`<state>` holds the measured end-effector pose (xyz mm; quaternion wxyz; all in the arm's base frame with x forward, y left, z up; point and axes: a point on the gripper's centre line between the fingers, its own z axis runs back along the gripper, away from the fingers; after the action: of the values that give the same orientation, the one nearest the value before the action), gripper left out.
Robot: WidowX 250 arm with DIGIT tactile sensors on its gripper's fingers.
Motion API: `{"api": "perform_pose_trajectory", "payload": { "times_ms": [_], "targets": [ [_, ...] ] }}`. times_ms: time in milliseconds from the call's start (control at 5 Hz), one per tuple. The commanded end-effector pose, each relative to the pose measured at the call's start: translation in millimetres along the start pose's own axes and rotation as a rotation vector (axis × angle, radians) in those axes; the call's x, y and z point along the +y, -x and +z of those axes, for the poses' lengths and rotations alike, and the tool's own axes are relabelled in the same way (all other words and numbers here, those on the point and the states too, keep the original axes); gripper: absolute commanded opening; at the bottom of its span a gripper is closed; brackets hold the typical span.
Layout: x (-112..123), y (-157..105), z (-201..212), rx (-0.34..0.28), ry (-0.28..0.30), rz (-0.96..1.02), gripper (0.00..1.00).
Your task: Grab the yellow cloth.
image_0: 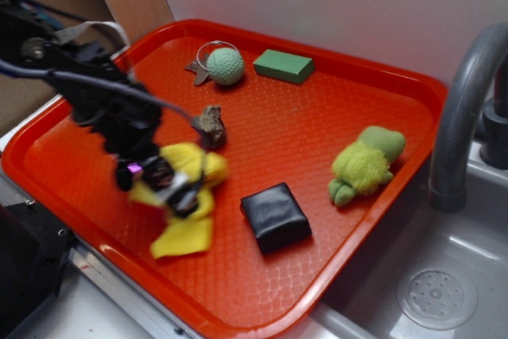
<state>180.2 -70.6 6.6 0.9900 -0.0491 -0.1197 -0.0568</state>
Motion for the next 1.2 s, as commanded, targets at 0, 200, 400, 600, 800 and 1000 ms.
{"api": "perform_pose_trajectory", "payload": {
  "times_ms": [0, 200, 400, 600, 800, 1000],
  "targets": [
    [-6.6, 15.3, -9.6, 0.054, 0.004, 0.030, 0.00],
    [8.0, 12.4, -4.5, 0.055, -0.015, 0.072, 0.00],
    [19.2, 19.0, 34.2, 0.028, 0.006, 0.098, 0.00],
    [30.1, 24.6, 67.7, 0.013, 0.031, 0.131, 0.00],
    [52.1, 26.0, 121.7, 0.032, 0.013, 0.287, 0.00],
    [71.1, -0.5, 167.6, 0.029, 0.010, 0.463, 0.00]
  ]
}}
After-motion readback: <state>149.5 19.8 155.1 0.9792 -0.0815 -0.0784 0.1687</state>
